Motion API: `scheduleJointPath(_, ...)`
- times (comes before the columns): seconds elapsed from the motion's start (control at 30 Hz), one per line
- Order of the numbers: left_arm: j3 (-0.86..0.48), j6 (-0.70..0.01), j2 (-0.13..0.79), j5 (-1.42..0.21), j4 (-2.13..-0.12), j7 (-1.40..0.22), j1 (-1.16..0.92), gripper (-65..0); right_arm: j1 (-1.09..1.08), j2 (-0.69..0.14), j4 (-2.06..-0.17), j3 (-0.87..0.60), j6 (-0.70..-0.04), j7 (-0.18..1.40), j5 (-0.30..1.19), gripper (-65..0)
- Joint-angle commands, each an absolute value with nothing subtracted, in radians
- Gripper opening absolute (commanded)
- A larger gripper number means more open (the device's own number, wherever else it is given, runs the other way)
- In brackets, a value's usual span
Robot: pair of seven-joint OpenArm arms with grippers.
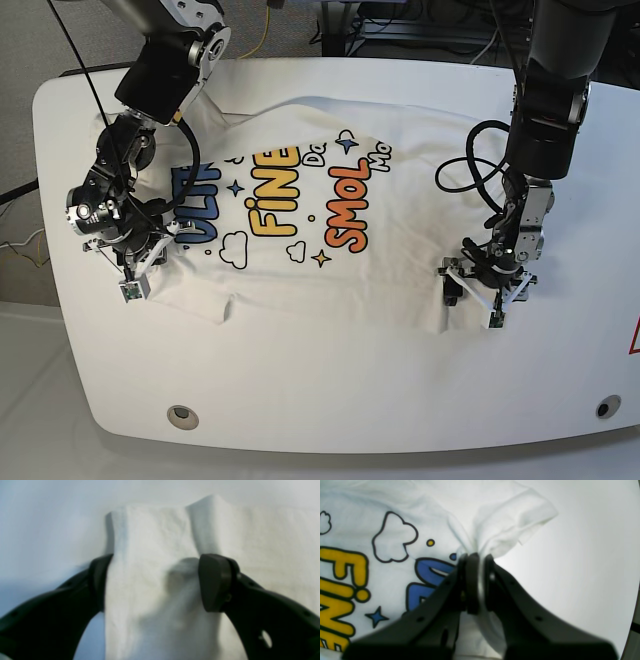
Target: Fold the T-shirt properly
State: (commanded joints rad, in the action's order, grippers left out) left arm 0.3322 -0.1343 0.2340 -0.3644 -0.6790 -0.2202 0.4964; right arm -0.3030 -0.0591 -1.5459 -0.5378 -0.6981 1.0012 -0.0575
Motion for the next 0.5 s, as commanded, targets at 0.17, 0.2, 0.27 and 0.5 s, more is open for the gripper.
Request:
scheduleJointPath(0.17, 0.334, -0.134, 0.234, -0.364, -0.679, -0.220, 0.496, -20.0, -0.302, -0.059, -1.547, -0.538, -0.698, 1.001, -0.058, -62.6)
scheduleJointPath(0.2, 0.334, -0.134, 0.234, -0.364, -0.679, -0.220, 0.496, -20.0, -0.300, -0.059, -1.547, -0.538, -0.698, 1.001, -0.058, -62.6)
scheduleJointPath(0.27, 0.334, -0.134, 0.234, -0.364, -0.679, -0.222, 0.496, -20.1, -0.294, -0.059, -1.549, -0.538, -0.698, 1.001, -0.058, -62.6)
scheduleJointPath(0.5, 0.334, -0.136, 0.234, -0.364, -0.679, -0.222, 0.496, -36.3, -0.294, -0.058, -1.549, -0.538, -0.698, 1.001, -0.058, -62.6)
